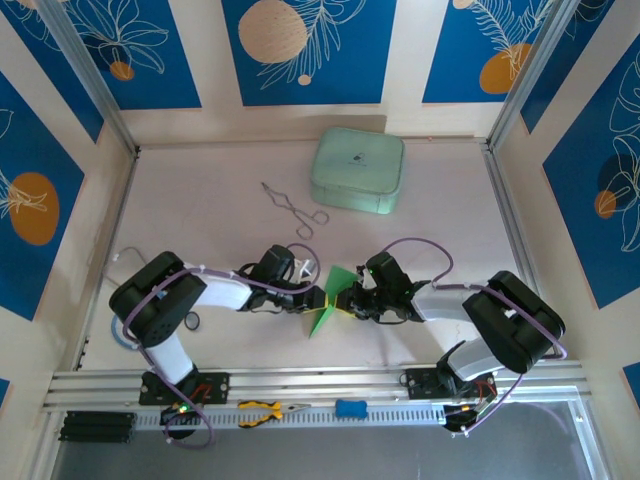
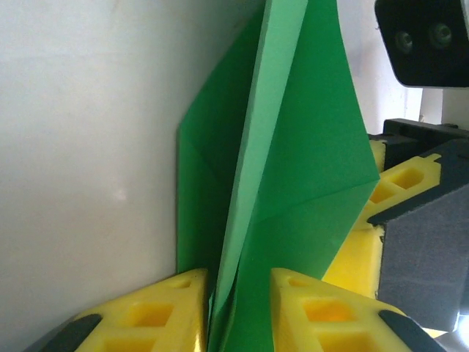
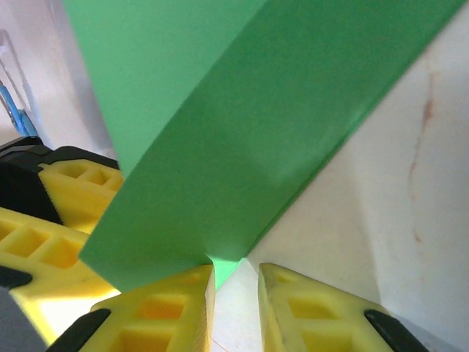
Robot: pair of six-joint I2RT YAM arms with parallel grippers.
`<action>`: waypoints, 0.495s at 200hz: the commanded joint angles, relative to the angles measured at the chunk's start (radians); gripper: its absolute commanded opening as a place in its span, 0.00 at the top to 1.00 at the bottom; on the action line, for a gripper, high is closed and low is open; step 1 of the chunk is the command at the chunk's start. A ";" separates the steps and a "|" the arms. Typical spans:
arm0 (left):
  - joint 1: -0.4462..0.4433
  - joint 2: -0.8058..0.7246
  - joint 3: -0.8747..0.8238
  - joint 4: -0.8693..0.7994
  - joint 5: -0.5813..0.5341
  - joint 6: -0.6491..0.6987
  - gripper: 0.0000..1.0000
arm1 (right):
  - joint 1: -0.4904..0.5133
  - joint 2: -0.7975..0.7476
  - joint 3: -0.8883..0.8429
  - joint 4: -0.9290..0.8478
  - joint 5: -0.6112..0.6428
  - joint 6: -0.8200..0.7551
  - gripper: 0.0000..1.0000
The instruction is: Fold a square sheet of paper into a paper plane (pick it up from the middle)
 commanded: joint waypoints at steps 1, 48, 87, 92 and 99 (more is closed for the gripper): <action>-0.009 0.015 -0.005 0.037 0.031 -0.007 0.74 | 0.000 0.021 -0.023 0.011 0.002 0.013 0.76; -0.017 -0.003 0.000 0.000 0.016 0.011 0.80 | -0.004 0.015 -0.027 0.010 -0.004 0.013 0.76; -0.032 -0.063 0.018 -0.117 -0.055 0.064 0.90 | -0.009 -0.011 -0.028 0.011 -0.012 0.015 0.76; -0.036 -0.079 0.022 -0.138 -0.075 0.070 0.90 | -0.010 -0.019 -0.029 0.006 -0.011 0.014 0.76; -0.042 -0.102 0.028 -0.178 -0.112 0.078 0.91 | -0.010 -0.032 -0.029 -0.004 -0.005 0.012 0.76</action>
